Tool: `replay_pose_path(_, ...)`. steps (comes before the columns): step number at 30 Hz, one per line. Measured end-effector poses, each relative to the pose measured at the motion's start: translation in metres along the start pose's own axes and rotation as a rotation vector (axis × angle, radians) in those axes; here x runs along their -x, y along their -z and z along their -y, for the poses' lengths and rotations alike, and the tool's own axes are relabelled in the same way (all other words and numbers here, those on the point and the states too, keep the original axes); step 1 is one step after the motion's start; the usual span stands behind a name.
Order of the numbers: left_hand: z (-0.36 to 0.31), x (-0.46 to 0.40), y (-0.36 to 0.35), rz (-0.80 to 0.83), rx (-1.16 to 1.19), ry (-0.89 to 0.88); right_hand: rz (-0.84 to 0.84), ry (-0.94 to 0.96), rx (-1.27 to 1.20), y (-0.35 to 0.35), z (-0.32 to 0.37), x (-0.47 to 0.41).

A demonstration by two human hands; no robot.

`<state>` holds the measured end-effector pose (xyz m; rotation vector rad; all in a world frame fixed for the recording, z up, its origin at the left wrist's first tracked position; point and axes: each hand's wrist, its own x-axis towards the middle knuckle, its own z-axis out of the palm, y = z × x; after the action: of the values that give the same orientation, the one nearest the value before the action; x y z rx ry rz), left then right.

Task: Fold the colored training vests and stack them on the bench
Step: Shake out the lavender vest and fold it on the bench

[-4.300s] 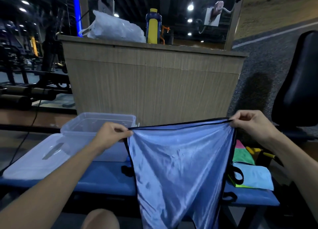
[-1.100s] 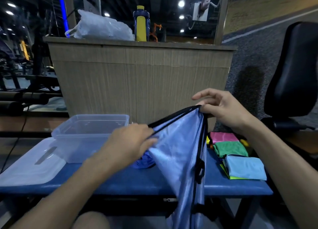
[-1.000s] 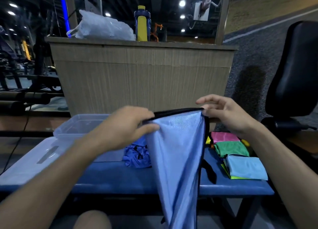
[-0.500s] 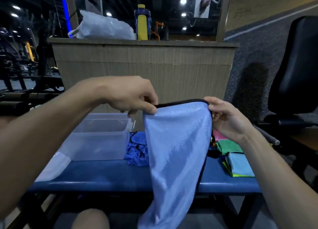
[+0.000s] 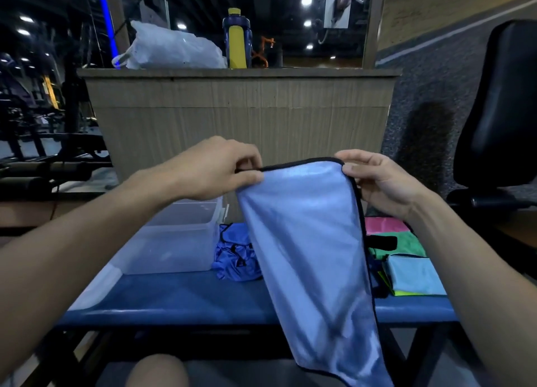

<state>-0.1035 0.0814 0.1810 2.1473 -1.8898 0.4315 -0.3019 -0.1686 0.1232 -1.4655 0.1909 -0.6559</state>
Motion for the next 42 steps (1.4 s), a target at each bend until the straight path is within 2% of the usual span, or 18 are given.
replay_pose_path(3, -0.008, -0.01, 0.003, 0.025, -0.427, 0.087, 0.05, 0.032, 0.05, -0.004, -0.003, -0.001)
replay_pose_path(5, -0.013, -0.019, 0.006, 0.058, -0.54, 0.081, 0.055, 0.052, 0.06, -0.009, -0.007, -0.001)
replay_pose_path(7, -0.014, -0.025, 0.012, 0.051, -0.522, 0.061, 0.037, 0.076, 0.044, -0.012, -0.012, -0.001)
replay_pose_path(12, -0.011, -0.031, 0.024, -0.031, -0.071, -0.067, 0.011, 0.065, 0.013, -0.01, -0.033, 0.01)
replay_pose_path(16, -0.031, -0.029, 0.017, -0.093, 0.29, -0.06, -0.032, 0.042, -0.214, -0.007, -0.049, 0.028)
replay_pose_path(20, -0.059, -0.022, -0.001, -0.013, 0.759, -0.06, -0.09, 0.0, -0.262, 0.01, -0.066, 0.047)
replay_pose_path(22, -0.071, -0.023, -0.011, 0.047, 0.878, -0.071, -0.108, -0.011, -0.194, 0.024, -0.062, 0.052)
replay_pose_path(24, -0.076, -0.026, -0.02, 0.028, 0.946, -0.079, -0.115, -0.014, -0.065, 0.035, -0.043, 0.048)
replay_pose_path(28, -0.068, -0.029, -0.03, -0.154, 1.033, 0.013, -0.168, 0.083, 0.247, 0.035, 0.02, -0.003)
replay_pose_path(32, -0.032, -0.017, -0.042, -0.361, 1.062, 0.151, -0.087, 0.21, 0.638, -0.011, 0.044, -0.092)
replay_pose_path(34, -0.009, -0.002, -0.06, -0.442, 1.031, 0.262, 0.002, 0.277, 0.791, -0.05, 0.023, -0.136)
replay_pose_path(37, 0.028, 0.028, -0.107, -0.47, 0.947, 0.461, 0.127, 0.337, 0.952, -0.1, -0.054, -0.183)
replay_pose_path(39, 0.052, 0.052, -0.151, -0.422, 0.861, 0.591, 0.155, 0.327, 1.035, -0.122, -0.123, -0.193)
replay_pose_path(42, 0.086, 0.085, -0.218, -0.224, 0.757, 0.755, 0.145, 0.267, 1.051, -0.142, -0.227, -0.188)
